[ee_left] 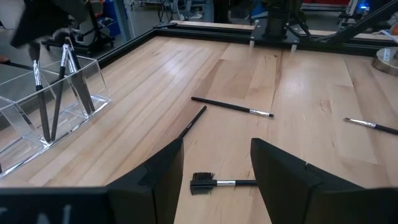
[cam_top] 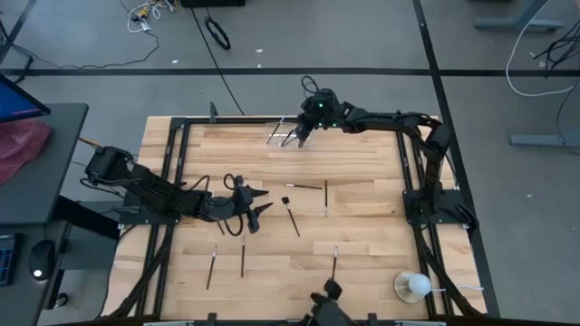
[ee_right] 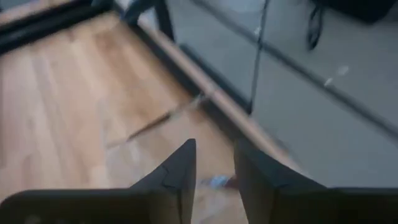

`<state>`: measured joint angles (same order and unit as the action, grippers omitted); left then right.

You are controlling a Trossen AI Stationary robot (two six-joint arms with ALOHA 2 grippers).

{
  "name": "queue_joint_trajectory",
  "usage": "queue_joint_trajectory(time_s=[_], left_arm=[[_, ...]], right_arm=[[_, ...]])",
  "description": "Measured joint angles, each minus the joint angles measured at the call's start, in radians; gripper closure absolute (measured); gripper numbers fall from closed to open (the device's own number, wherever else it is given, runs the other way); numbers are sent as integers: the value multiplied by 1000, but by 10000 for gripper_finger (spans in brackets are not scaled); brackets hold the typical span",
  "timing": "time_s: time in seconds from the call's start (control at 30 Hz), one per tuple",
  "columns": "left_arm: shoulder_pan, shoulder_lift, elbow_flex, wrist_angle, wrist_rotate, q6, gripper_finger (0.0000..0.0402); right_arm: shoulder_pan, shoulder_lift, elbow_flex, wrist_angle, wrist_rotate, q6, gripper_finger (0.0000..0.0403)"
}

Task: Put items in baskets/containers
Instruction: Put the black eyeshadow brush into the transparent organizer

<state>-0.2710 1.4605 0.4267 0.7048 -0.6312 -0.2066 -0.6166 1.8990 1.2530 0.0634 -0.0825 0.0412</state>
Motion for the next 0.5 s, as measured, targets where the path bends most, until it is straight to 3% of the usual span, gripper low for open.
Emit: queue_joint_trajectory(time_s=[0.17, 0.3, 0.5], left_arm=[[0, 0, 0, 0, -1, 0, 209], [0, 0, 0, 0, -1, -16, 209], [0, 0, 0, 0, 0, -18, 209]], right_arm=[[13, -84, 0, -4, 39, -102, 288], [68, -165, 0, -188, 36, -212, 301], [99, -180, 0, -450, -52, -275, 362]])
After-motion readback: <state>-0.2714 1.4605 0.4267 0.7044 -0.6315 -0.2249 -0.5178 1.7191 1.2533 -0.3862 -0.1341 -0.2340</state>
